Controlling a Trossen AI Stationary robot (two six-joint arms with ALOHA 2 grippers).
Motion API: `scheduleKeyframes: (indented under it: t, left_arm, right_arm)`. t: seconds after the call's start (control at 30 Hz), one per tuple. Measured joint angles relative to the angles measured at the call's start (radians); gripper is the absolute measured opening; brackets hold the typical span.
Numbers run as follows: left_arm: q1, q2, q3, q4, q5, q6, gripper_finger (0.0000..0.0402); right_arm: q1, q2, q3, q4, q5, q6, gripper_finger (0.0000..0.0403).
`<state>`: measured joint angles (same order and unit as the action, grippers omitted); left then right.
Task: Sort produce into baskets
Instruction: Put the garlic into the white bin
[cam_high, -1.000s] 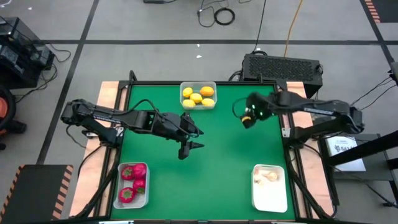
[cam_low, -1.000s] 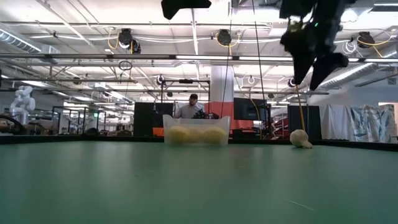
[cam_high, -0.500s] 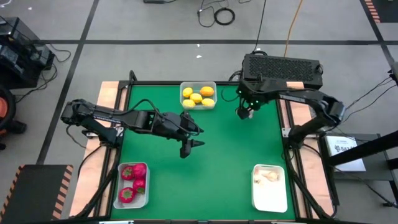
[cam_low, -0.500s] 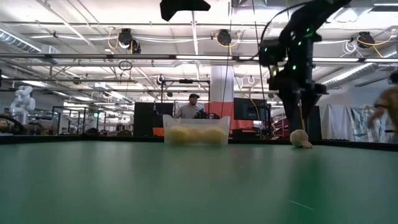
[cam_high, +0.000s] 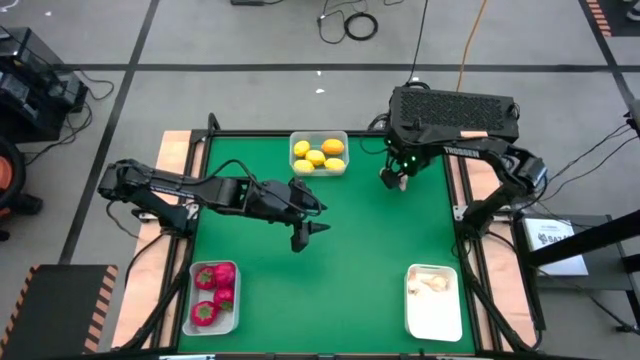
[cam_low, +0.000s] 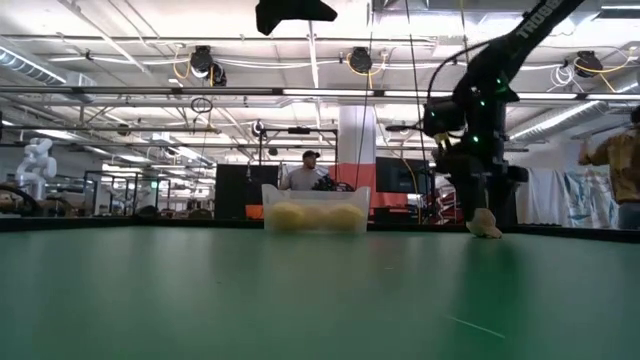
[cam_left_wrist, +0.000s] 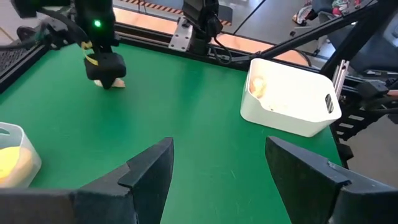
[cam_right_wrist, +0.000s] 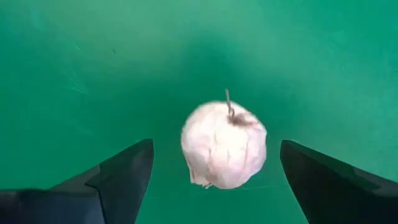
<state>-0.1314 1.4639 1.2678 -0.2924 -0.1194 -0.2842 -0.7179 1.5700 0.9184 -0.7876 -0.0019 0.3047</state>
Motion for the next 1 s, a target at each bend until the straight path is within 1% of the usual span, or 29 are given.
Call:
scheduleKeyframes:
  t: [0.2,0.4,0.53,0.77,0.9,1.0]
  left_arm:
    - [0.000,0.000,0.000,0.000,-0.009,0.001,0.0260]
    - [0.007,0.000,0.000,0.000,-0.020,0.001,0.0260]
    - [0.008,0.000,0.000,0.000,-0.021,0.006,0.0260]
    - [0.008,-0.012,0.000,-0.017,0.003,0.012,0.0260]
    - [0.008,-0.056,0.000,-0.074,0.006,0.034,0.0260]
    - [0.008,-0.090,0.000,-0.137,0.005,0.053,0.0260]
  right_arm:
    - [-0.009,0.000,-0.093,0.110,-0.002,0.017,0.0336]
    - [-0.009,0.000,-0.114,0.157,0.002,0.040,0.0312]
    - [-0.009,0.000,-0.114,0.195,0.003,0.075,0.0280]
    - [0.004,-0.001,-0.114,0.154,-0.012,0.133,0.0202]
    - [0.032,-0.003,-0.114,0.146,-0.071,0.169,0.0162]
    - [0.065,-0.014,-0.106,0.147,-0.110,0.216,0.0151]
